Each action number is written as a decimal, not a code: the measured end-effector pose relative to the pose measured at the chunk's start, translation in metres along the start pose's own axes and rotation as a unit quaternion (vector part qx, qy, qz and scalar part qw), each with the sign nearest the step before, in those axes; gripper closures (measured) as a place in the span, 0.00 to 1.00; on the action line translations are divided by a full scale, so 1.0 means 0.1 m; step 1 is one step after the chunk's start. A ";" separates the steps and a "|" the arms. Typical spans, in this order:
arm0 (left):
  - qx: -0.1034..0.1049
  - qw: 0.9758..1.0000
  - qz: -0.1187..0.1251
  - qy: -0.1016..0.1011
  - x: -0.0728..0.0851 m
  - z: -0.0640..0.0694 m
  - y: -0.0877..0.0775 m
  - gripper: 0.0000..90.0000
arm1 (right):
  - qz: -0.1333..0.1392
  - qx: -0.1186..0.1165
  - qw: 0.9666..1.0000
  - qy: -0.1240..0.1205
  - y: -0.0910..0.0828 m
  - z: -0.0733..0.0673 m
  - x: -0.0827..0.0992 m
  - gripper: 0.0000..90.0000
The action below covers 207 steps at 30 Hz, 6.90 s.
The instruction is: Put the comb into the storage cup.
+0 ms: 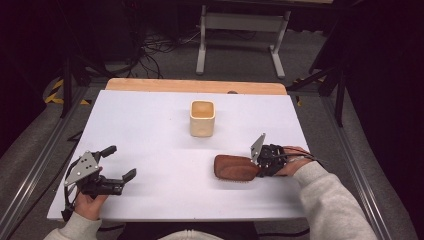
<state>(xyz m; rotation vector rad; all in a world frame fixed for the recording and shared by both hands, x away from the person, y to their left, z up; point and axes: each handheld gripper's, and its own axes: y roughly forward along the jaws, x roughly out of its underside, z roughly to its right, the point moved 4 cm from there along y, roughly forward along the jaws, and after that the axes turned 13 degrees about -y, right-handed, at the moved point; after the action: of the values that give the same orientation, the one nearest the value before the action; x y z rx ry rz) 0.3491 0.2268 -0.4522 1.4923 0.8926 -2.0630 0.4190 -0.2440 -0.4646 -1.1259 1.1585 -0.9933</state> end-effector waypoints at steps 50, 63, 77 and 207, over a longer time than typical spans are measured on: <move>0.031 0.999 -0.013 0.001 0.02 0.02 -0.01 0.01 | 0.182 0.130 0.974 0.016 -0.38 -0.21 -0.17 0.80; 0.038 0.999 -0.009 0.002 0.00 0.04 0.04 0.01 | 0.270 0.190 0.944 0.026 -0.39 -0.32 -0.45 0.80; 0.068 0.997 -0.006 -0.026 -0.09 0.10 0.10 0.00 | 0.327 0.222 0.918 0.034 -0.25 -0.30 -0.78 0.80; 0.188 0.976 -0.103 -0.025 -1.14 1.00 0.99 0.68 | 0.354 0.367 0.857 0.072 -0.20 -0.31 -1.07 0.53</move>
<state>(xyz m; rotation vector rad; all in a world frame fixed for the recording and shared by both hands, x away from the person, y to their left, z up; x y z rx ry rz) 0.3863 0.0837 -0.3477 1.5782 0.6876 -2.5204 0.3729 -0.1477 -0.4283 0.0159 1.0376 -0.8067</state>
